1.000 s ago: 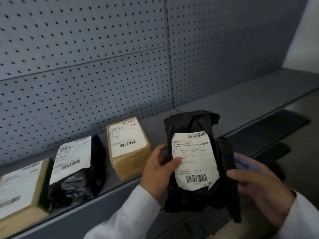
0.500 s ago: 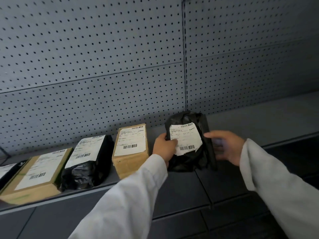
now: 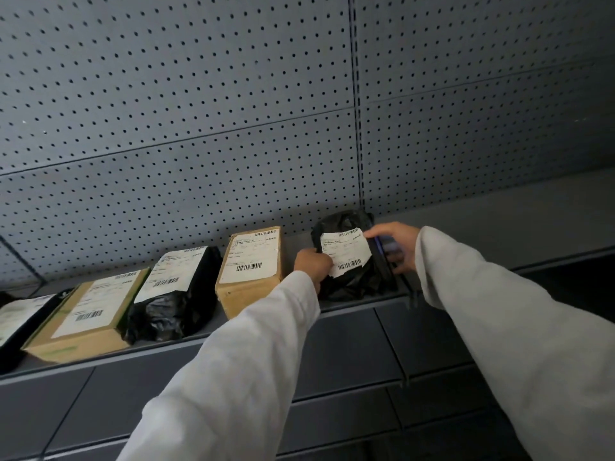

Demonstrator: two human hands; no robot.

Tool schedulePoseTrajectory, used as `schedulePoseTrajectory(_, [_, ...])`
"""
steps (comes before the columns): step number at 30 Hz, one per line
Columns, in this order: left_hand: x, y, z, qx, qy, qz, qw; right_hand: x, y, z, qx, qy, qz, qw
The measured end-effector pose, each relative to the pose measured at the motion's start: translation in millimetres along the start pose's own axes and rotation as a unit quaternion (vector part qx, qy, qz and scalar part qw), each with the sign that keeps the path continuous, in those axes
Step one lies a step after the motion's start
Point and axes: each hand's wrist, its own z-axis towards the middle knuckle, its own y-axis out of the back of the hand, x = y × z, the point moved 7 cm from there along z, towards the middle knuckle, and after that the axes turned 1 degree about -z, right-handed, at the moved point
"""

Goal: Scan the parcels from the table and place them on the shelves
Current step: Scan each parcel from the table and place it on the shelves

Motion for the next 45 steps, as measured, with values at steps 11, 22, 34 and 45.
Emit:
schedulePoseTrajectory(11, [-32, 18, -73, 0.04, -0.158, -0.013, 0.987, 16, 5, -54, -0.116, 0.211, 0.022, 0.97])
schedulePoseTrajectory(22, [88, 207, -188, 0.008, -0.13, -0.283, 0.95, -21, -200, -144, 0.155, 0.182, 0.095, 0.966])
schedulePoseTrajectory(34, [233, 483, -274, -0.262, -0.053, -0.37, 0.89, -96, -546, -173, 0.391, -0.005, 0.027, 0.92])
schedulePoseTrajectory(45, [323, 649, -387, -0.461, -0.012, -0.386, 0.799, -143, -774, -243, 0.572, -0.076, -0.076, 0.813])
